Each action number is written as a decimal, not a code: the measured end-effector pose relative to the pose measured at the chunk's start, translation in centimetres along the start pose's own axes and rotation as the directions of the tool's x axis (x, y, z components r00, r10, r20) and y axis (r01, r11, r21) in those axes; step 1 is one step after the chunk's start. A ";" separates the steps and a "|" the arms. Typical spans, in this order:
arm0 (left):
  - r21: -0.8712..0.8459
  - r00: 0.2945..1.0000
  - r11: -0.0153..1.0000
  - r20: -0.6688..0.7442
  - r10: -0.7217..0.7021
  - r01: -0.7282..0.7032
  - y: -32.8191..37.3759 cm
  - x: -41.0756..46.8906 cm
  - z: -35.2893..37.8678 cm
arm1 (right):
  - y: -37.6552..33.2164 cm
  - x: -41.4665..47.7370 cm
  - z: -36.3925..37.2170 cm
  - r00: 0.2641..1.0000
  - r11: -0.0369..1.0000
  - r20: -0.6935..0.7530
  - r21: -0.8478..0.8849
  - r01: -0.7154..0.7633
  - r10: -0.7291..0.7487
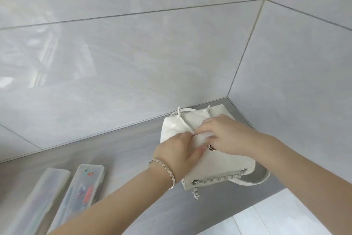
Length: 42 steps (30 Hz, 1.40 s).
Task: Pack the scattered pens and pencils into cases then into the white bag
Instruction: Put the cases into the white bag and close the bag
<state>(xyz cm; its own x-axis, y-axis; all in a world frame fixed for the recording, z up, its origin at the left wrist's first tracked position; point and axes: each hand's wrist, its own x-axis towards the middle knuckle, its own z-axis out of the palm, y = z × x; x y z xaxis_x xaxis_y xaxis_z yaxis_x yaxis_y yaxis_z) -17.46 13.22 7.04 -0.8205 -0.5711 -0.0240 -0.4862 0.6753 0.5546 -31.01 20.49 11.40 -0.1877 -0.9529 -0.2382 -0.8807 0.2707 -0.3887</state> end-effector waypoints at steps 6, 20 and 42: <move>-0.332 0.908 0.881 -0.132 -0.397 0.337 -6.3 -2.9 -3.7 | -6.5 4.5 3.3 0.997 0.896 -0.008 0.437 0.074 -0.078; -0.167 0.754 0.738 0.068 -0.653 0.654 -17.8 -6.0 -0.3 | -8.0 7.8 20.2 0.891 0.943 -0.440 0.236 0.236 -0.112; -0.055 0.765 0.772 0.192 -0.614 0.633 -19.1 -5.4 2.2 | -7.3 8.8 26.1 0.670 0.974 -0.720 -0.034 0.226 -0.181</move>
<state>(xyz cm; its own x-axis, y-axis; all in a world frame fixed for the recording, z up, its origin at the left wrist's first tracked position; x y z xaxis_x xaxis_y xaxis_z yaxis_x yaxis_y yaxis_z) -4.41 4.46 -5.24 -0.3873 -0.7620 -0.5191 -0.8784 0.1339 0.4588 -14.90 13.68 -11.07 -0.2799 -0.7855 0.5519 -0.9146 0.0434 -0.4021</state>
